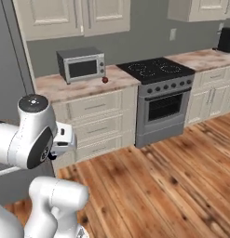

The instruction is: Pick the mug from the counter and place it inside the microwave. Then close the microwave.

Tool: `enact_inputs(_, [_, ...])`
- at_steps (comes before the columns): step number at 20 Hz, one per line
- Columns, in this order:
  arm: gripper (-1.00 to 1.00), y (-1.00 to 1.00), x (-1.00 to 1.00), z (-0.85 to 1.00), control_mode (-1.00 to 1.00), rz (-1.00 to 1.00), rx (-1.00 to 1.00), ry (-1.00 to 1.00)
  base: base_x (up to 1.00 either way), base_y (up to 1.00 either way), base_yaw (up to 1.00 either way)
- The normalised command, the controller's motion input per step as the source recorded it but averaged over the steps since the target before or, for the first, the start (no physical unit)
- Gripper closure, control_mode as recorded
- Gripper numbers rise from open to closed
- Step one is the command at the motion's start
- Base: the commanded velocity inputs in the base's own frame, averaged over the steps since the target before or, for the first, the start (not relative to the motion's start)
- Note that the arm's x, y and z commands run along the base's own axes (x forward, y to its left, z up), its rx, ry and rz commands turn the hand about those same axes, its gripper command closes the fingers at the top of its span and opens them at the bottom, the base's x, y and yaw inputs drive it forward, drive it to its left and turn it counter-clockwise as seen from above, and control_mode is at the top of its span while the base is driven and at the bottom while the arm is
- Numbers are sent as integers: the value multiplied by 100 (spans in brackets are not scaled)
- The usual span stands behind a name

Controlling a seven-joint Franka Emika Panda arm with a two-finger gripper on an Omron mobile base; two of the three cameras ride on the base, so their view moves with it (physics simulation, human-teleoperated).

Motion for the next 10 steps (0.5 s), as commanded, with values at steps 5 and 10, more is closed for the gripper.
enact_inputs(5, [100,0,0,0,100,0,0,0,-89,34,37])
enact_inputs(10, [100,0,0,0,100,0,0,0,-87,52,42])
